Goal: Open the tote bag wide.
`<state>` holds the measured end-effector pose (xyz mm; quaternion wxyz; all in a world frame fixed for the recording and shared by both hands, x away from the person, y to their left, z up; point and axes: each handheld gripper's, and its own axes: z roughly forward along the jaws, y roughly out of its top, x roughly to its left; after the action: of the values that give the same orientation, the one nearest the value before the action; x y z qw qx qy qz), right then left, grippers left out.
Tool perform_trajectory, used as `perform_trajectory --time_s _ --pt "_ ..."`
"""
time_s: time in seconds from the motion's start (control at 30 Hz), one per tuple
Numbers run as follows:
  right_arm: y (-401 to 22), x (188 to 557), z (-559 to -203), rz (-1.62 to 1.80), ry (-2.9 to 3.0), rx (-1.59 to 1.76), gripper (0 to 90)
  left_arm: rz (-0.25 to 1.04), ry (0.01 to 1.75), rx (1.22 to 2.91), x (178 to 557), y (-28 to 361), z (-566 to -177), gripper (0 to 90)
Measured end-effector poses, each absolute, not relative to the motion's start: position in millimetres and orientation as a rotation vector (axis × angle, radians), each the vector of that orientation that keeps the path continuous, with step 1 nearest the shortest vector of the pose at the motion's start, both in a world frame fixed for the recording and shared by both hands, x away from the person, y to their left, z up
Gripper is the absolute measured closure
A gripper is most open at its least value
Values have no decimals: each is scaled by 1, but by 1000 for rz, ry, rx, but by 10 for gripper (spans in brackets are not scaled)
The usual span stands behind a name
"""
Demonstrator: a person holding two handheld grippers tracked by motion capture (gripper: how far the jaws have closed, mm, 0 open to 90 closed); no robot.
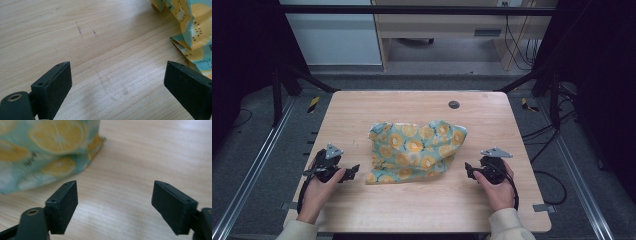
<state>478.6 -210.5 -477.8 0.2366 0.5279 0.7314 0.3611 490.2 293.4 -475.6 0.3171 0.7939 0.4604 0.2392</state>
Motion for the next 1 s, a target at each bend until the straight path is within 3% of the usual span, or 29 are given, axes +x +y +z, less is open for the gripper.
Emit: perform_trajectory --time_s 0.23,0.47,0.73,0.77,0.87,1.0 --pt "-193 488 -422 1044 2007 1301 322 627 1215 2094 490 293 -475 79" --pt "-164 531 -376 1051 2130 1229 423 607 1206 2126 491 290 -476 81" --pt "-133 589 -373 959 2282 1324 446 611 1187 2143 491 286 -475 81" --pt "-132 592 -376 940 2299 1342 481 613 1184 2143 491 285 -475 81" --pt "-127 592 -379 908 2363 1340 705 611 1176 2143 490 285 -475 81" --pt "-124 581 -376 986 2370 1296 881 604 1170 2138 488 285 -474 82"
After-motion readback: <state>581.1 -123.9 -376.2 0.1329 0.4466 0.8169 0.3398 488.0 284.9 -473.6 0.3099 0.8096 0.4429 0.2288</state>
